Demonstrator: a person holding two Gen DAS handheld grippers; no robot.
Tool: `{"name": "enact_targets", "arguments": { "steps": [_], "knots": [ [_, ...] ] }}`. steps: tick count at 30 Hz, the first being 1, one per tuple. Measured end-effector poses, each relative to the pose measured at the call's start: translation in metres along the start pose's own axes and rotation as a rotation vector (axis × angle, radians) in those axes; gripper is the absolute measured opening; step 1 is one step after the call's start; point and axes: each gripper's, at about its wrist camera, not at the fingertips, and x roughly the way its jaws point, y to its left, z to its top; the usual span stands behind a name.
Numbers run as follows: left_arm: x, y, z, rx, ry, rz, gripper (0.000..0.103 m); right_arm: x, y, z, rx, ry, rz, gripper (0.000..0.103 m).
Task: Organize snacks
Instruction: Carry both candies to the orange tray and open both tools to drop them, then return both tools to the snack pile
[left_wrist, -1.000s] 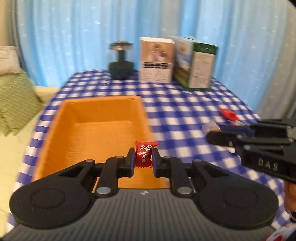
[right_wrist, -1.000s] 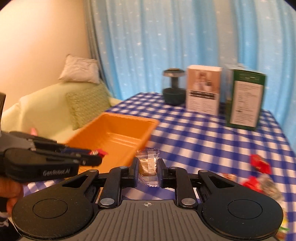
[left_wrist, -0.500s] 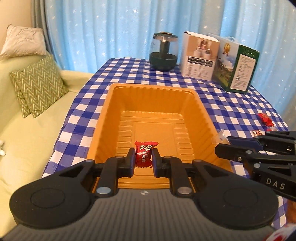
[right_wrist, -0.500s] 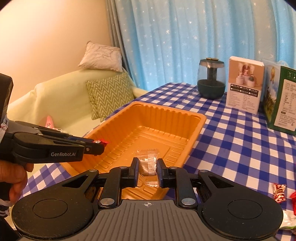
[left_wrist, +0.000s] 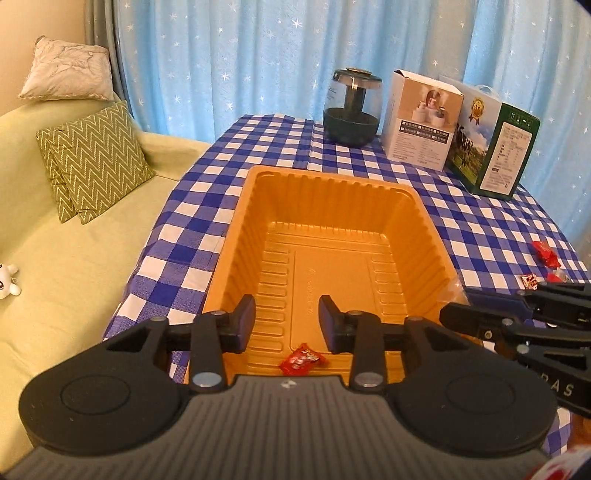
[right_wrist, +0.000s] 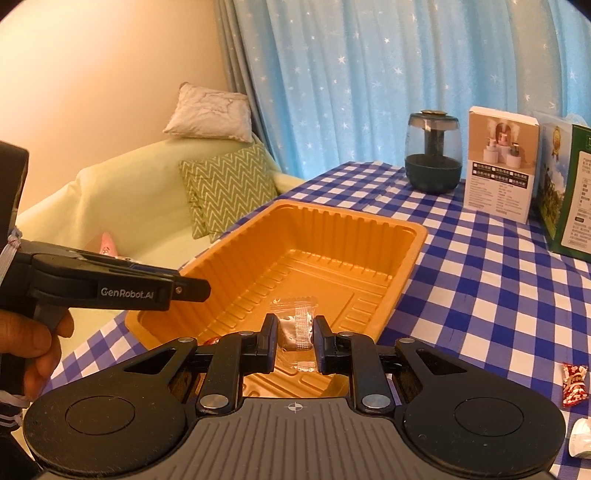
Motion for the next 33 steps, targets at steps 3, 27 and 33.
{"name": "enact_targets", "arguments": {
  "steps": [3, 27, 33],
  "knots": [
    [0.000, 0.000, 0.000, -0.002, -0.002, -0.003, 0.045, -0.001, 0.000, -0.001, 0.003, -0.006, 0.012, 0.020],
    [-0.013, -0.059, 0.007, 0.082, -0.084, -0.141, 0.066, -0.067, -0.052, -0.013, 0.097, -0.106, -0.265, 0.044],
    [-0.012, -0.110, 0.004, 0.159, -0.093, -0.240, 0.066, -0.099, -0.083, -0.018, 0.153, -0.114, -0.401, 0.044]
  ]
}}
